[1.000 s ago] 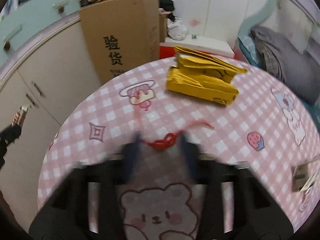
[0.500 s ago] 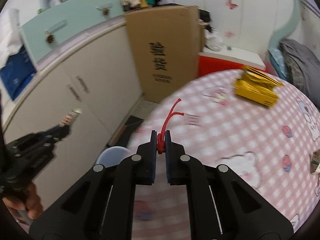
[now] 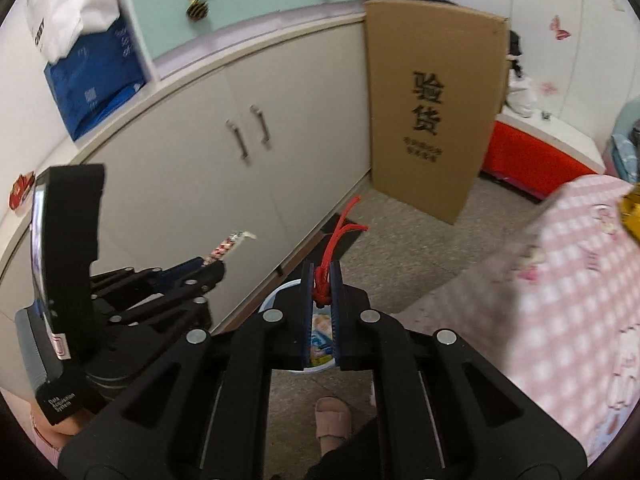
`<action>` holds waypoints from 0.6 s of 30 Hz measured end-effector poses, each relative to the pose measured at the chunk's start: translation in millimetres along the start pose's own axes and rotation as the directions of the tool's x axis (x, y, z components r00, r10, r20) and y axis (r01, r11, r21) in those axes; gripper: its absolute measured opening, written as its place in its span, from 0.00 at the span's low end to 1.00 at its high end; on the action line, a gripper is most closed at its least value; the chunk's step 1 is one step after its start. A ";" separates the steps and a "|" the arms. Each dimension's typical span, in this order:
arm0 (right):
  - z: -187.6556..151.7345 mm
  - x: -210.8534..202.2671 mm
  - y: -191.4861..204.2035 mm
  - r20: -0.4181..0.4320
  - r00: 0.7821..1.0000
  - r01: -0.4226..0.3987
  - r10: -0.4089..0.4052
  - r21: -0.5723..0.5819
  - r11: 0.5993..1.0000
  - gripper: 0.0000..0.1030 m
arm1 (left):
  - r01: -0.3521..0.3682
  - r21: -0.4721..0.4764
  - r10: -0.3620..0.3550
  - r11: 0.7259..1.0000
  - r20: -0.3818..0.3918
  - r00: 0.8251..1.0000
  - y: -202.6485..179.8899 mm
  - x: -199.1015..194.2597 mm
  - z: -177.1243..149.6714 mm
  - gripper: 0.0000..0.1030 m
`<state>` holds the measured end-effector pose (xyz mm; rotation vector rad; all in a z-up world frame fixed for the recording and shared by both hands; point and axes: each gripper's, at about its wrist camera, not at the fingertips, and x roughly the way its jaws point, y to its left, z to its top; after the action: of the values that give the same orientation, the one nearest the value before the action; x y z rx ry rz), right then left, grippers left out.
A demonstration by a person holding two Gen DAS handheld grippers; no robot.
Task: Collect trash
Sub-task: 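Carry both items to the wastebasket and open both grippers above it, then move both tools back toward the table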
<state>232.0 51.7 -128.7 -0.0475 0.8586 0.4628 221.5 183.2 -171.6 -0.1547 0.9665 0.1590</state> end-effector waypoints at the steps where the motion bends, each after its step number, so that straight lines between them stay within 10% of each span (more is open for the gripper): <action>1: -0.1 6.3 4.2 -0.007 1.000 -0.003 0.003 -0.003 1.000 0.07 | -0.003 -0.010 0.002 1.000 -0.010 1.000 4.3 5.2 0.6 0.19; 6: -0.5 35.2 18.3 -0.047 0.999 -0.016 0.015 -0.012 1.000 0.08 | -0.023 -0.062 0.021 0.998 -0.031 0.999 26.8 23.8 4.5 0.64; 18: -2.8 62.2 32.9 -0.083 0.995 -0.055 0.055 -0.009 0.998 0.08 | -0.054 -0.144 0.052 0.988 -0.015 0.999 57.9 24.6 -2.0 0.69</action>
<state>251.3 104.0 -171.8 -0.0538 0.9404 0.5202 221.9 241.0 -196.5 -0.2632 0.9710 0.2772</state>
